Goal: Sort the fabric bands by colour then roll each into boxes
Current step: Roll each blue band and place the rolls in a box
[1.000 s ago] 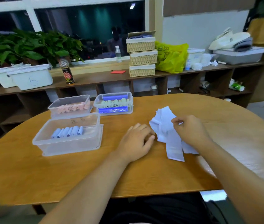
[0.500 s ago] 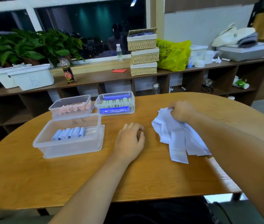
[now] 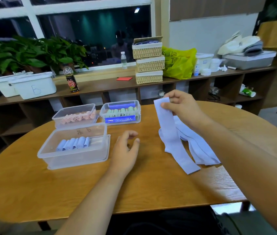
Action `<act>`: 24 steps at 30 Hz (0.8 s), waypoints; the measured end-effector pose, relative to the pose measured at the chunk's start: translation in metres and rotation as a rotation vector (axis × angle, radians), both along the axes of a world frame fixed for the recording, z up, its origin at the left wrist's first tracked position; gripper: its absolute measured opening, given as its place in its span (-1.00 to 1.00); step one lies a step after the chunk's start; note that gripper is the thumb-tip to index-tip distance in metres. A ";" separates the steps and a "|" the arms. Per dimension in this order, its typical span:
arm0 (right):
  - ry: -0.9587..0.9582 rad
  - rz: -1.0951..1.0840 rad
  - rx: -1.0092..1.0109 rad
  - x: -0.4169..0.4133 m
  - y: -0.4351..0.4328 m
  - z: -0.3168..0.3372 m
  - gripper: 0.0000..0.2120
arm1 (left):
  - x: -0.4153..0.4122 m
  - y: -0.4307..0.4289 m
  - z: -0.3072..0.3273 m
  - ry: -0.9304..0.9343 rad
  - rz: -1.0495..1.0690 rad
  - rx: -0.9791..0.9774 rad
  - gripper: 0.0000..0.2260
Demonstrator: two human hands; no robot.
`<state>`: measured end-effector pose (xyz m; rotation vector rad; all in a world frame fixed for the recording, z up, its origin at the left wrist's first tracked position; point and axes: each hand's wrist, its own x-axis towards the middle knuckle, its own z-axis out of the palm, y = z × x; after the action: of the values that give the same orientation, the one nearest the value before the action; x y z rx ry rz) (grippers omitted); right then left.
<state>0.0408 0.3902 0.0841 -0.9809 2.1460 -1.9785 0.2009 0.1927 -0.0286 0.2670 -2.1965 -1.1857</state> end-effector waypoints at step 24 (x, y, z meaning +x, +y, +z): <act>-0.249 0.122 -0.103 0.042 -0.100 -0.004 -0.83 | 0.036 -0.018 0.008 0.237 0.012 0.269 -0.68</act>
<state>0.0831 0.2904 0.0805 -0.8062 1.8291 -2.0468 0.2372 0.1750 -0.0202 0.2359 -1.8308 -1.4294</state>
